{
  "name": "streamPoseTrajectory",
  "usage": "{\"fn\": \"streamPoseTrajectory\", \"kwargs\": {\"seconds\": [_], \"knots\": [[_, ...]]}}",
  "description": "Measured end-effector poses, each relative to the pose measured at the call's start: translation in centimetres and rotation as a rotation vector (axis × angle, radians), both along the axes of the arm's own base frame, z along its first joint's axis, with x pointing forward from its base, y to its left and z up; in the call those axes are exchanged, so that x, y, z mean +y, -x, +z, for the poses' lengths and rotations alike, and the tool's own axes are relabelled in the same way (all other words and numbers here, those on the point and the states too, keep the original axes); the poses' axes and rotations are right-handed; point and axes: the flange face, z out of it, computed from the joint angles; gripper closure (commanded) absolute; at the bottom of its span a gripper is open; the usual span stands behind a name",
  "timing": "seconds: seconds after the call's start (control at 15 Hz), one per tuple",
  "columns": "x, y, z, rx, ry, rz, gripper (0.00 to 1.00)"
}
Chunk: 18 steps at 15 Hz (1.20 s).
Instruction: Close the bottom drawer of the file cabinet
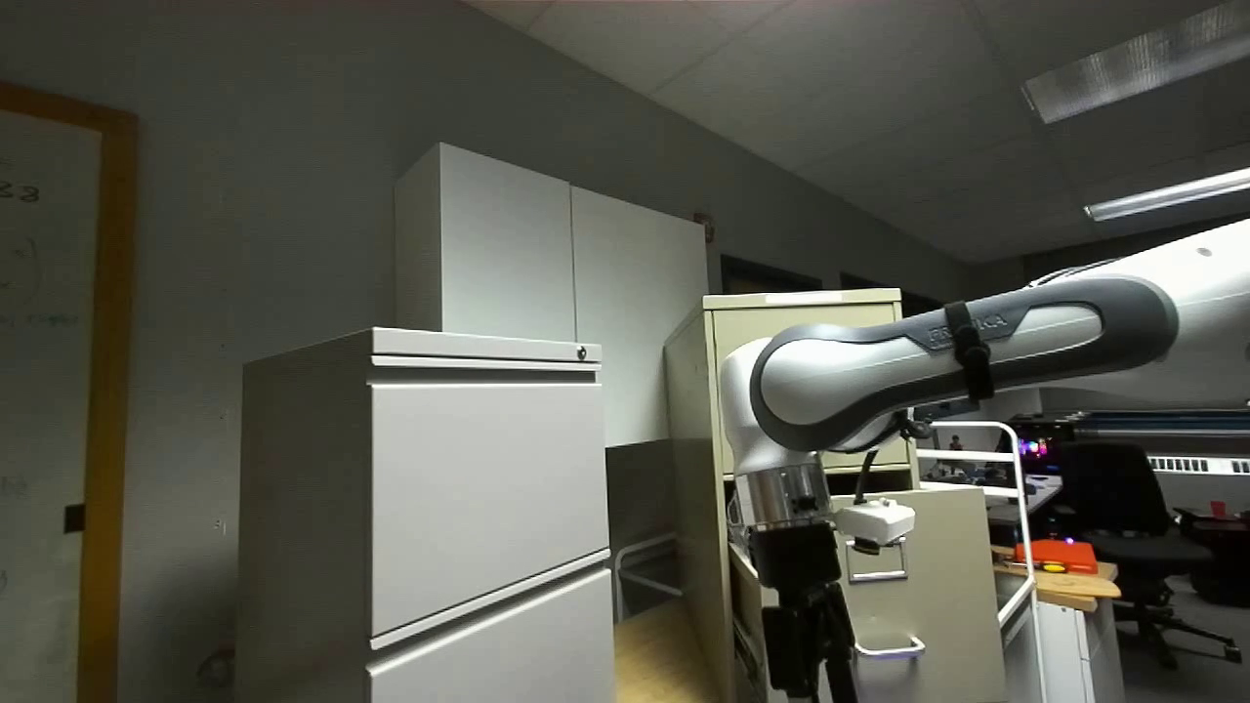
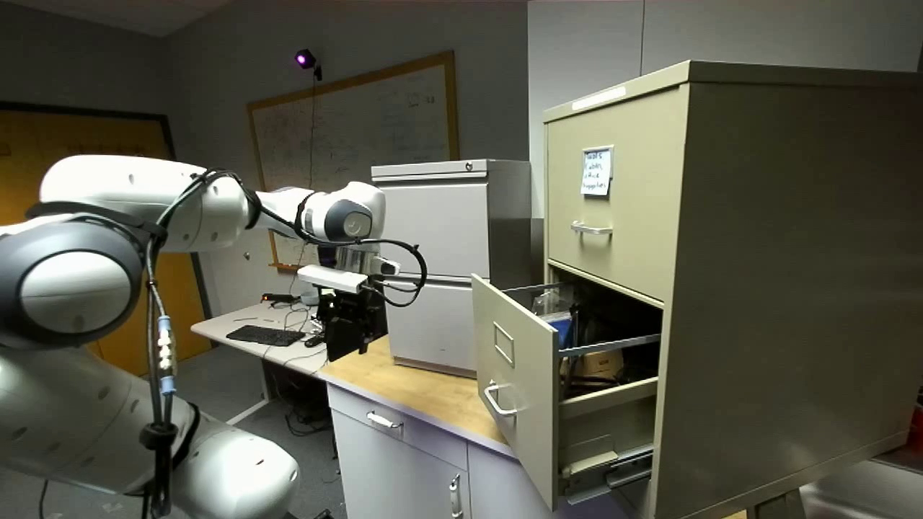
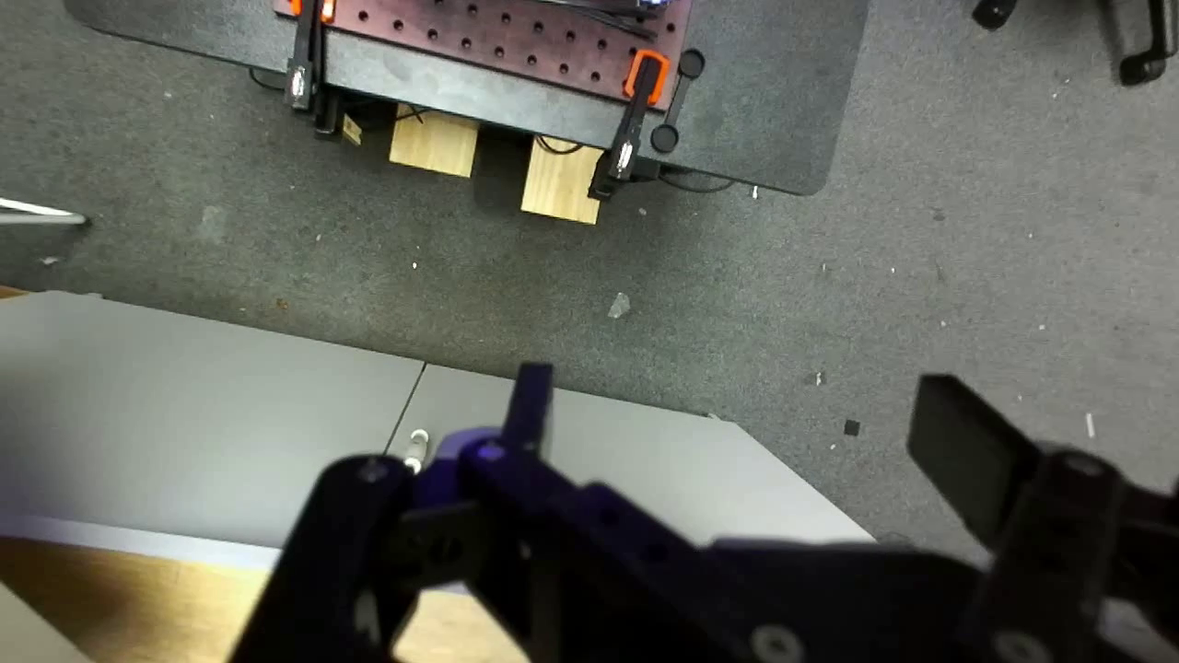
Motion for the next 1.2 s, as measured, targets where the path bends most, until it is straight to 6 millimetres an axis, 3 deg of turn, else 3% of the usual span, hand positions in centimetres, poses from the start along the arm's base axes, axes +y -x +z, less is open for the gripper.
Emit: {"fn": "streamPoseTrajectory", "kwargs": {"seconds": [0.13,0.73,0.87,1.2], "knots": [[-0.9,-0.4,0.1,-0.015,0.003,-0.058,0.25],[-7.1,-2.6,0.1,-0.134,0.032,-0.526,0.95],[-8.8,-2.5,-0.6,-0.143,0.038,-0.633,1.0],[-13.7,-1.6,-2.5,-0.163,0.038,-0.899,1.0]]}}
